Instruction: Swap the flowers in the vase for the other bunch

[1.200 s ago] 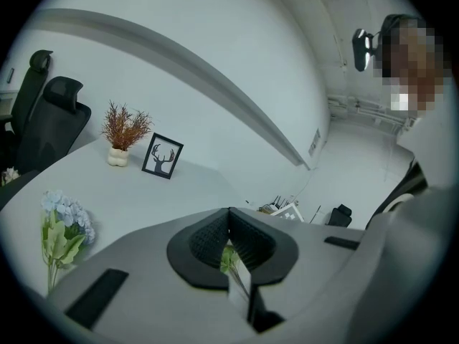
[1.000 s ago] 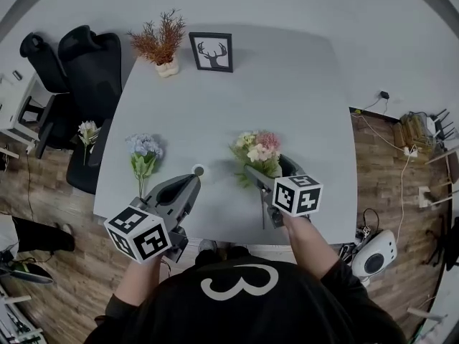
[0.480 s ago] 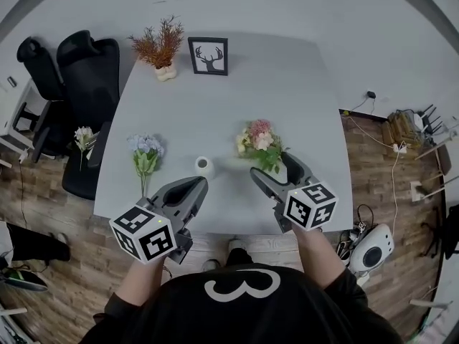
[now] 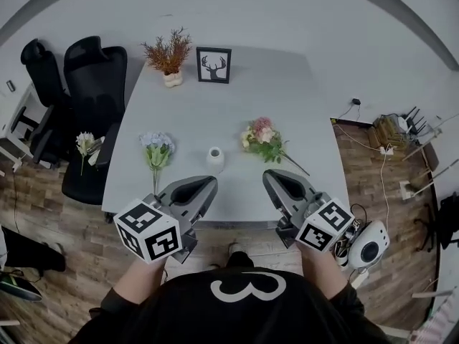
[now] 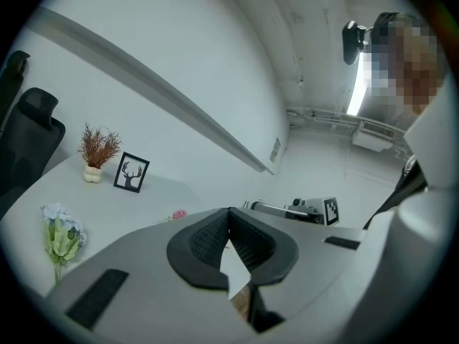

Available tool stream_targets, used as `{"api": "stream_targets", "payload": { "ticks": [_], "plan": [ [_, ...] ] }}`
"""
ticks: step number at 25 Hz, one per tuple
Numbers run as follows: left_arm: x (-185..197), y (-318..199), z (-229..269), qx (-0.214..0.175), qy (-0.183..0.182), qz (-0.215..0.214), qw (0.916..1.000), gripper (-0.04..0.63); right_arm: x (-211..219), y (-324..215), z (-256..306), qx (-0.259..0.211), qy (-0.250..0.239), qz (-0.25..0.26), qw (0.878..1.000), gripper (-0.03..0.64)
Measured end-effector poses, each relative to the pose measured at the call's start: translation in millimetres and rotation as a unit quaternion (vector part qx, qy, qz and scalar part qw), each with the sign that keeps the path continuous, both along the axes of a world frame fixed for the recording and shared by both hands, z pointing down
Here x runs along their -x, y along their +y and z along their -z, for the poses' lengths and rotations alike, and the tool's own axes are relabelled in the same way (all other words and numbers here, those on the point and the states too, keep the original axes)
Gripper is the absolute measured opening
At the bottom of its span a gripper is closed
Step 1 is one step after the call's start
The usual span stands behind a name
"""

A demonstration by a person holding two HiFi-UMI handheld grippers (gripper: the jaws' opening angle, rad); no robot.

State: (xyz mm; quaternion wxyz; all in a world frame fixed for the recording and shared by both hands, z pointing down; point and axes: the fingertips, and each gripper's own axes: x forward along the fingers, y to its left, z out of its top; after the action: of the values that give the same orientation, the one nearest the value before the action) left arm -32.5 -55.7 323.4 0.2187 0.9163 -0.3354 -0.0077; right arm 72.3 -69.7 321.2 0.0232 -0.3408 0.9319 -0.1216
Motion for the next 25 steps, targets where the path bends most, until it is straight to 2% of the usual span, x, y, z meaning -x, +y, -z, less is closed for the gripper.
{"api": "stream_targets", "payload": {
  "ticks": [3,9,16,25],
  "plan": [
    [4.1,14.3,3.5,-0.008,0.002,-0.01,0.9999,0.009,18.4,24.4,5.2,-0.01,0.017,0.024,1.0,0.008],
    [8.8,36.8,5.6,-0.016,0.009,-0.024,0.9996,0.011,38.7,49.0,2.1,-0.005,0.021,0.035,0.999,0.008],
    [14.8,41.2,5.2,-0.034,-0.004,-0.035,0.9988,0.009,52.1,52.0,0.8,0.002,0.024,0.038,0.999,0.008],
    [20.4,34.1,0.2,-0.017,0.018,-0.022,0.9995,0.011,55.6,44.9,-7.0,0.014,0.022,0.049,0.998,0.008]
  ]
}}
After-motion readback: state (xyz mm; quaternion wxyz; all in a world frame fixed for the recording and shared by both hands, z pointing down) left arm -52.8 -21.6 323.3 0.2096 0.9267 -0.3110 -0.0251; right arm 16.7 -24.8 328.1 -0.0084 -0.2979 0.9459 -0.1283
